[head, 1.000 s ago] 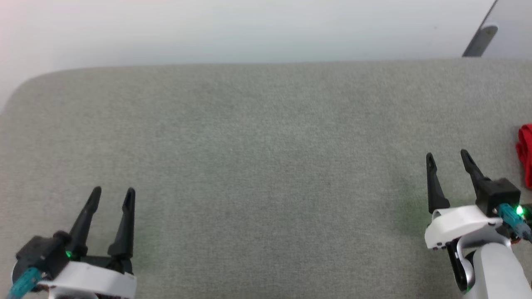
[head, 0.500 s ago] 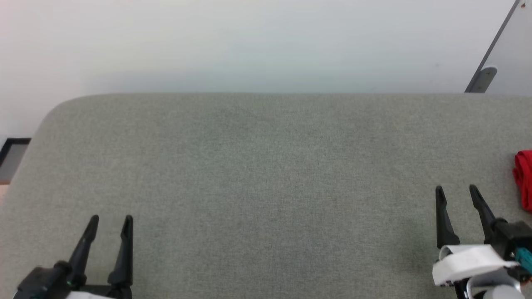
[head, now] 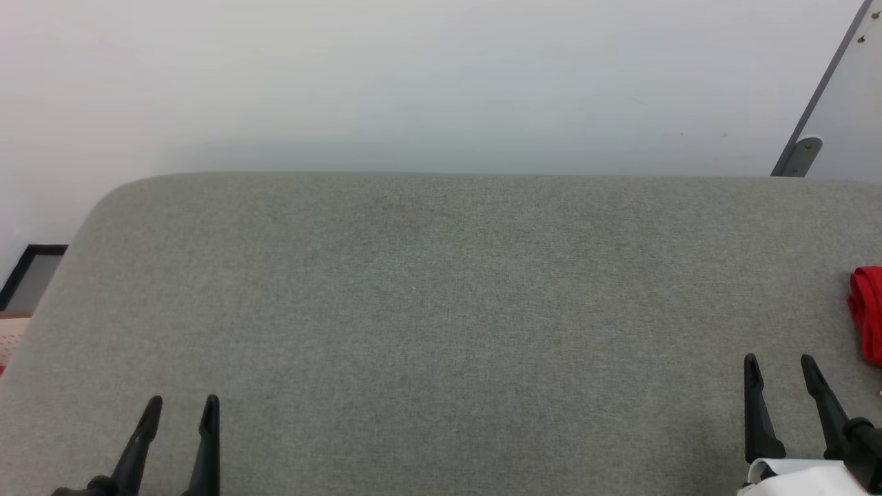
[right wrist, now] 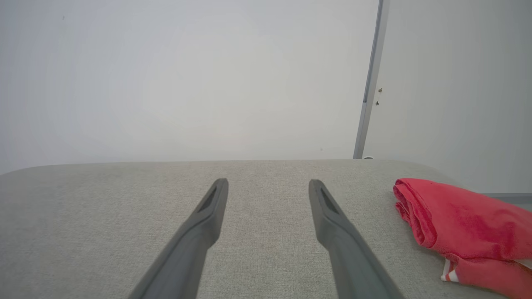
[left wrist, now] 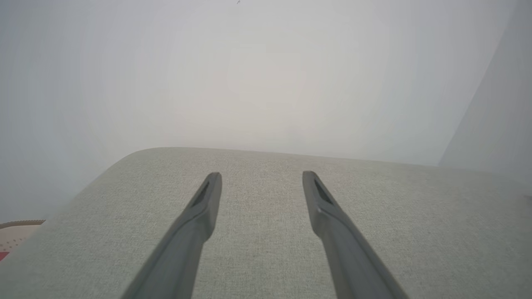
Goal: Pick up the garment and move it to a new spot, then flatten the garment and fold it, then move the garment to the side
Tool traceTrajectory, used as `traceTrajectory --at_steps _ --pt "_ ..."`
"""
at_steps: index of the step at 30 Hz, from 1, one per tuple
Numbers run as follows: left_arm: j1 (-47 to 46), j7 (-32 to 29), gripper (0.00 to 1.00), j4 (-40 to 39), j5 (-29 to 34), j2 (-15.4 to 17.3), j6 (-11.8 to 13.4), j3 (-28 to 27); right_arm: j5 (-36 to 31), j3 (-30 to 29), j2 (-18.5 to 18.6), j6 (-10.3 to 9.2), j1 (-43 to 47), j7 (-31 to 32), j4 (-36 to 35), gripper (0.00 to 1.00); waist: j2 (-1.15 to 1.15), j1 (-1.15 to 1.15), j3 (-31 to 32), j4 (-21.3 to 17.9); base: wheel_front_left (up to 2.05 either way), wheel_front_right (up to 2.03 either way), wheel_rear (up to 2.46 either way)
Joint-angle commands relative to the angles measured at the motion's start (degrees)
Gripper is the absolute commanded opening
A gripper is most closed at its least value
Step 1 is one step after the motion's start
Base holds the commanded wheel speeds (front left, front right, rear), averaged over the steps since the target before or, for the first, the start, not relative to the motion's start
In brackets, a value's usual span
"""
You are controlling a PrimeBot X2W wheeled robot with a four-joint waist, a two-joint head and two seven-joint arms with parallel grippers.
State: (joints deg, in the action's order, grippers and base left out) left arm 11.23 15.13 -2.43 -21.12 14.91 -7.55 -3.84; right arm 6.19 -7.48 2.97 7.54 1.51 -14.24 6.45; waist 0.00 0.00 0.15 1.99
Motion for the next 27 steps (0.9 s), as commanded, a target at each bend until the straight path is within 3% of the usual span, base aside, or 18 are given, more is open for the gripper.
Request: traceTrajectory --at_steps 1,27 --pt "0.47 -0.05 1.00 -0.06 0.18 -0.02 0.16 -0.14 0.40 -0.22 -0.14 -0.12 0.76 0.03 -0.36 1.00 0.00 0.00 0.03 -0.04 0.00 0.00 0.00" --pt "-0.85 -0.05 1.00 -0.06 0.32 0.46 0.16 -0.69 1.62 1.33 -0.14 -0.12 1.25 1.12 -3.07 1.00 0.00 0.00 -1.07 -0.24 0.00 0.00 0.00"
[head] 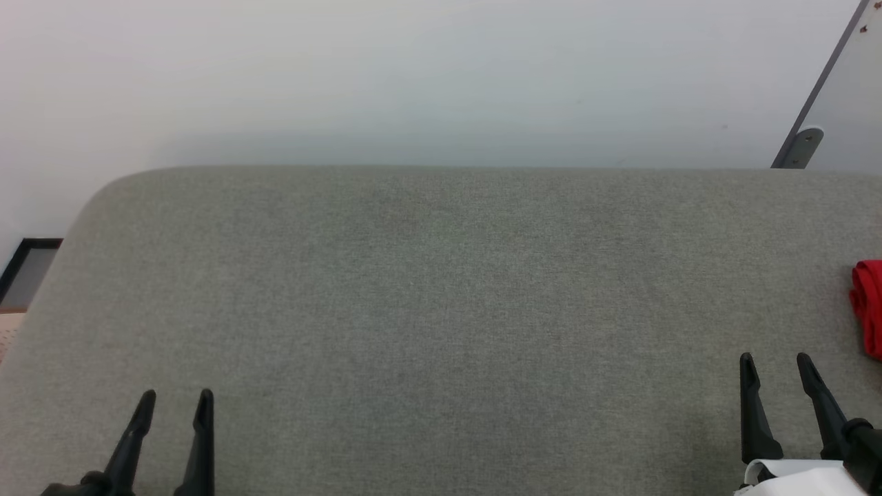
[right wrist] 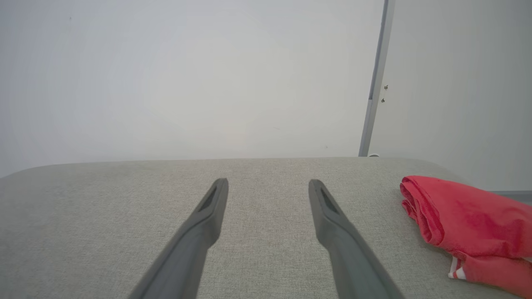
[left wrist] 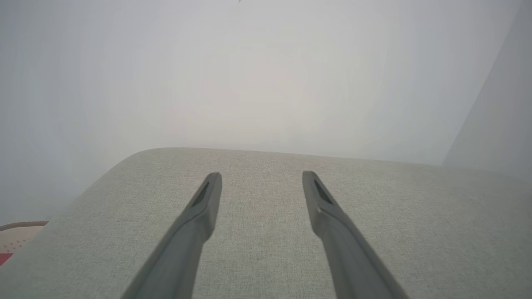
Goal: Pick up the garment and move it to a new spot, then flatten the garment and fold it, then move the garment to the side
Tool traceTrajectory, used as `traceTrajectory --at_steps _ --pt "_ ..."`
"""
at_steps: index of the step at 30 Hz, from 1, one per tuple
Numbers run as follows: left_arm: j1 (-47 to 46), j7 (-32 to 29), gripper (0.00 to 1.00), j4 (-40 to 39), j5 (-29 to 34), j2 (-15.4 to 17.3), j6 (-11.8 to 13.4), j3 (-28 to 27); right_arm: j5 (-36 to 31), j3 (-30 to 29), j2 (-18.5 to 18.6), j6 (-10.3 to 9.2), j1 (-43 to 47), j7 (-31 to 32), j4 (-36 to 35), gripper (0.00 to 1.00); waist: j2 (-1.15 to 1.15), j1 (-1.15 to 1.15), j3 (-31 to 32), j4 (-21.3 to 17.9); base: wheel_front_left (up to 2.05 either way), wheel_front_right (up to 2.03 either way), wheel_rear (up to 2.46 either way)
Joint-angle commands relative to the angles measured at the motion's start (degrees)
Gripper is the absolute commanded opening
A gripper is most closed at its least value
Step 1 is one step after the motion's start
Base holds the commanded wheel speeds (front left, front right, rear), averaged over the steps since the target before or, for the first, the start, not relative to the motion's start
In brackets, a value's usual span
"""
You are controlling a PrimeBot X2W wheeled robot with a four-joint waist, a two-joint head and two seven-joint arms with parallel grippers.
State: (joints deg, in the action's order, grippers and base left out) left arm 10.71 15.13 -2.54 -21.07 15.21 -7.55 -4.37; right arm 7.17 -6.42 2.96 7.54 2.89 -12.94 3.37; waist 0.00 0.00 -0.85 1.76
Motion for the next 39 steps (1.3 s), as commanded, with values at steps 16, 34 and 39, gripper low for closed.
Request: traceTrajectory --at_steps 16,34,39 --pt "-1.53 -2.24 0.00 3.73 -8.97 -2.34 0.07 0.72 10.37 0.31 -0.20 -0.01 -0.80 2.35 3.54 0.00 0.00 0.00 -0.26 -0.17 0.00 0.00 0.00" --pt "-5.24 -6.15 0.00 6.91 -23.74 -4.11 0.03 0.71 27.49 0.25 -0.15 -0.02 -2.74 6.20 5.03 0.00 0.00 0.00 -0.12 -0.40 0.00 0.00 0.00" --pt "-6.15 -7.18 0.00 7.58 -27.54 -4.59 0.04 0.65 31.86 0.22 -0.14 -0.02 -3.32 7.22 5.43 0.00 0.00 0.00 -0.08 -0.47 0.00 0.00 0.00"
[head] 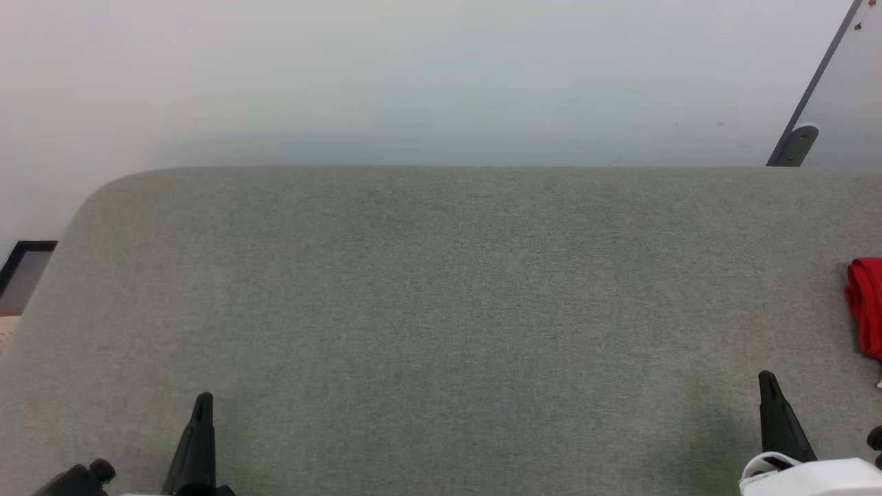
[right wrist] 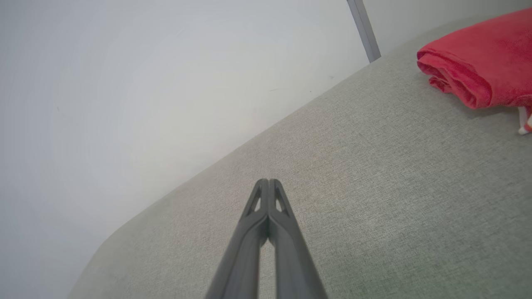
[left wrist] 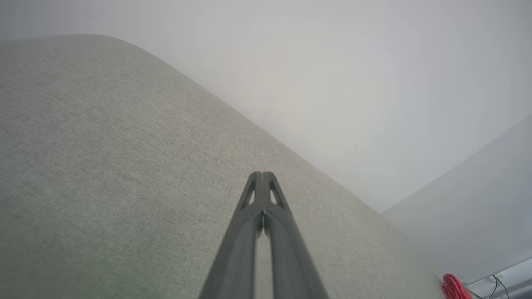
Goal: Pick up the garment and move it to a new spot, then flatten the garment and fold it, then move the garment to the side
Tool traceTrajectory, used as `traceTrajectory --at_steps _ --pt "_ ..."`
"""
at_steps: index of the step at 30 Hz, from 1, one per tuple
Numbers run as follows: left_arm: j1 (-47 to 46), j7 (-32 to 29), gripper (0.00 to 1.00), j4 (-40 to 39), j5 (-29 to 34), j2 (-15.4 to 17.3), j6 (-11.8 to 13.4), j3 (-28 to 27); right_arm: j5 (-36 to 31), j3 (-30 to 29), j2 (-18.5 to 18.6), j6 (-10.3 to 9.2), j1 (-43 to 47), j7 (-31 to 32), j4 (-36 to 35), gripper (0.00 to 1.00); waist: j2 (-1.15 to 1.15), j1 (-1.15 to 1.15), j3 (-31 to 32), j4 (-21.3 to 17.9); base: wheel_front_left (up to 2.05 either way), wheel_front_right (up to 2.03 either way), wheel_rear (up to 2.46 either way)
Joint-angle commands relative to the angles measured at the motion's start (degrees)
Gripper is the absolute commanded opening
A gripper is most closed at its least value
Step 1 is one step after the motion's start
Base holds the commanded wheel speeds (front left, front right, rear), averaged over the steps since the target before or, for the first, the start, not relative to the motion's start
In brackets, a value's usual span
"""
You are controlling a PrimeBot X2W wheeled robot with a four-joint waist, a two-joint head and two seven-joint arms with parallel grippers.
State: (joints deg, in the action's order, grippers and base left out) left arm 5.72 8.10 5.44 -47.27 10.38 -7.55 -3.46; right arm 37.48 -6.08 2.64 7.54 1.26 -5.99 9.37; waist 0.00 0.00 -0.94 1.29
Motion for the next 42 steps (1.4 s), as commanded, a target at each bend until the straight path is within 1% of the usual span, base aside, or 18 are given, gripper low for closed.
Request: traceTrajectory --at_steps 1,21,42 --pt "-1.35 -0.39 0.00 -0.28 -2.08 0.14 0.04 -0.28 2.39 -0.13 0.18 -0.02 -1.79 0.49 -0.48 0.00 0.00 0.00 0.01 -0.02 0.00 0.00 0.00" --pt "-4.48 -4.13 0.00 2.21 -15.09 -1.70 0.05 -0.60 17.81 -0.24 0.22 -0.04 -3.65 4.03 0.97 0.00 0.00 0.00 0.17 -0.29 0.00 0.00 0.00" --pt "-7.27 -7.56 0.00 4.45 -26.12 -3.47 0.07 -1.07 30.93 -0.32 0.25 -0.05 -5.02 7.07 2.30 0.00 0.00 0.00 0.34 -0.58 0.00 0.00 0.00"
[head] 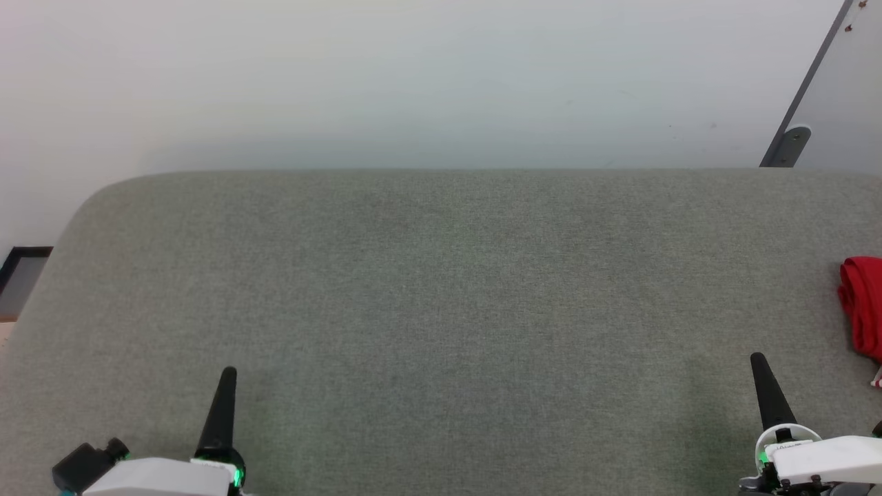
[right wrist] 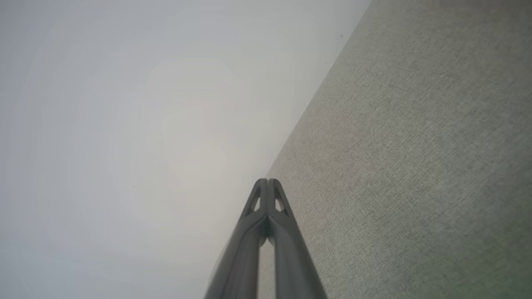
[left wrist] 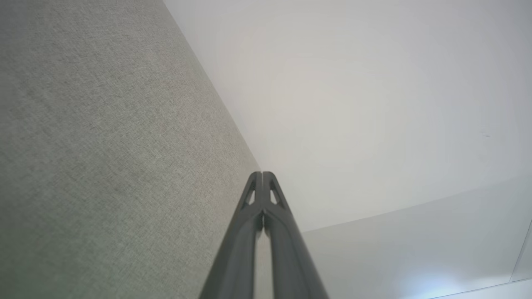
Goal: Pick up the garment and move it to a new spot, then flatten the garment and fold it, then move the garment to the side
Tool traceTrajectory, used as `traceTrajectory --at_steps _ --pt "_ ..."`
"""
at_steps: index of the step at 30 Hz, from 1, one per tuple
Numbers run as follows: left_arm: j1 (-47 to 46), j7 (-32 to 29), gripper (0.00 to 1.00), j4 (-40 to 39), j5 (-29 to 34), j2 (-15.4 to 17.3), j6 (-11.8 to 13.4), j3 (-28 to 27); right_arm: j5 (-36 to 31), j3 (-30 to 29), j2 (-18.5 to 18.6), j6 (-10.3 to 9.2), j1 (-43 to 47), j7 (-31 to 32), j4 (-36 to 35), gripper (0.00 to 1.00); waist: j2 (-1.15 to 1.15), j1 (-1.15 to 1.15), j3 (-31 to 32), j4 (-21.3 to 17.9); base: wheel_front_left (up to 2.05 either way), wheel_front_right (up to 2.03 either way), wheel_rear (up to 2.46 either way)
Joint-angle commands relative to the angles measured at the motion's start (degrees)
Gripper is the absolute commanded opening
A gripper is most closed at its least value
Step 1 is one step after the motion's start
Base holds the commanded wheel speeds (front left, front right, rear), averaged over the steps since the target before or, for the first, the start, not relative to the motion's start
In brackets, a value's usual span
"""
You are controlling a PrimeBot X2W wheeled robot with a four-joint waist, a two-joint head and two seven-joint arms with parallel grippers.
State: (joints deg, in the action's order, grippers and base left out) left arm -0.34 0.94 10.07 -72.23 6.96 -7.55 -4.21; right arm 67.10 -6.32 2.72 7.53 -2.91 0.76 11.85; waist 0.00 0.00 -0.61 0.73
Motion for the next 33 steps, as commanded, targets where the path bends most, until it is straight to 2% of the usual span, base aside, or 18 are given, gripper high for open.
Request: traceTrajectory --at_steps 1,33 --pt "-1.28 -0.50 0.00 -0.06 -1.69 -0.13 0.07 -0.33 1.95 -0.08 0.17 -0.04 -0.95 0.43 -0.14 0.00 0.00 0.00 0.02 -0.03 0.00 0.00 0.00" --pt "-4.51 -4.64 0.00 2.67 -14.43 -2.30 0.10 -1.02 17.32 -0.17 0.20 -0.06 -2.66 4.04 1.41 0.00 0.00 0.00 0.26 -0.45 0.00 0.00 0.00"
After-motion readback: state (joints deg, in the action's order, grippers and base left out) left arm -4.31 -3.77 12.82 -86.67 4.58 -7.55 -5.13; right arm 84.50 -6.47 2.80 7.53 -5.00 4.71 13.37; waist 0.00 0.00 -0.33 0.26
